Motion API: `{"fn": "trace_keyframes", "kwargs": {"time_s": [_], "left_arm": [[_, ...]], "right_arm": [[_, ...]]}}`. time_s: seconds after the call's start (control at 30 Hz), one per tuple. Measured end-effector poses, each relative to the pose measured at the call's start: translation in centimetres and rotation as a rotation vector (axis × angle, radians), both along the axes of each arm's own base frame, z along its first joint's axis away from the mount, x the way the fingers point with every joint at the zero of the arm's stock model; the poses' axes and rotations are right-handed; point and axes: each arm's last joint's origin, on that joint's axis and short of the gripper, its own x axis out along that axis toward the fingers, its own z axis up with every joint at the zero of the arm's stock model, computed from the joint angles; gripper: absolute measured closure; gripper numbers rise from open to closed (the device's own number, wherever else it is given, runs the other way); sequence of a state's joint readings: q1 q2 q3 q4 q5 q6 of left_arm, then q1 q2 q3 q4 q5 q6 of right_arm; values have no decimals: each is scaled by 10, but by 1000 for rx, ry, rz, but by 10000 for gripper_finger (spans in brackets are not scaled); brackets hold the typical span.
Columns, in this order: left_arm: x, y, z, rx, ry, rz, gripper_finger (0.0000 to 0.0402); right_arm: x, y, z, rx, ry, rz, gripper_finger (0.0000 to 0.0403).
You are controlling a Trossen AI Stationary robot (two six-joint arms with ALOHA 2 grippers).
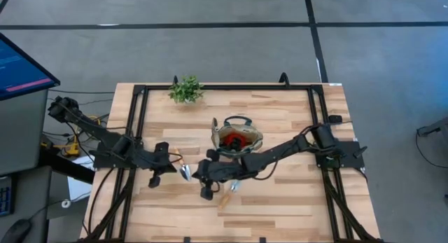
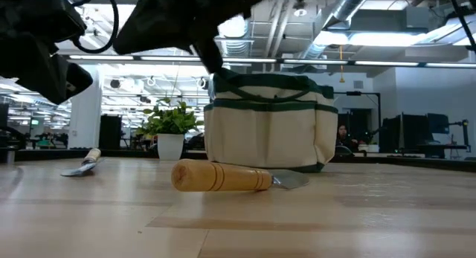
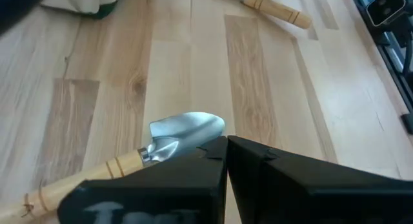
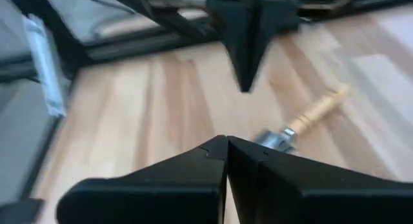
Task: Pick & Place Garden tools in Gardening bag
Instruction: Put the trowel into the gardening bag
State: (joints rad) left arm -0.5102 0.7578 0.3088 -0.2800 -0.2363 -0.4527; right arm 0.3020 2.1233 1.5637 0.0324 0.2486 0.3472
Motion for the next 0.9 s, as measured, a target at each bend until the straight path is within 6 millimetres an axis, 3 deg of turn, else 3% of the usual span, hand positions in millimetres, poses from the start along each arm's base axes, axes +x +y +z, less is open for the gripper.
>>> {"fn": "trace_keyframes", "kwargs": {"time_s": [0.37,0.57,0.73,0.9], "left_arm": [[-3,2,-4,10,57,21,400],[-5,3,-11,53,124,47,400],[-2,4,-14,237,101,-27,394],[1,6,-18,431,97,-67,359]], "right_arm": [[-19,16,54,-231,194,-39,403],[-30,15,48,-290,326,64,403],[-31,14,46,-257,357,106,403],[-33,13,45,-262,382,111,403]]}}
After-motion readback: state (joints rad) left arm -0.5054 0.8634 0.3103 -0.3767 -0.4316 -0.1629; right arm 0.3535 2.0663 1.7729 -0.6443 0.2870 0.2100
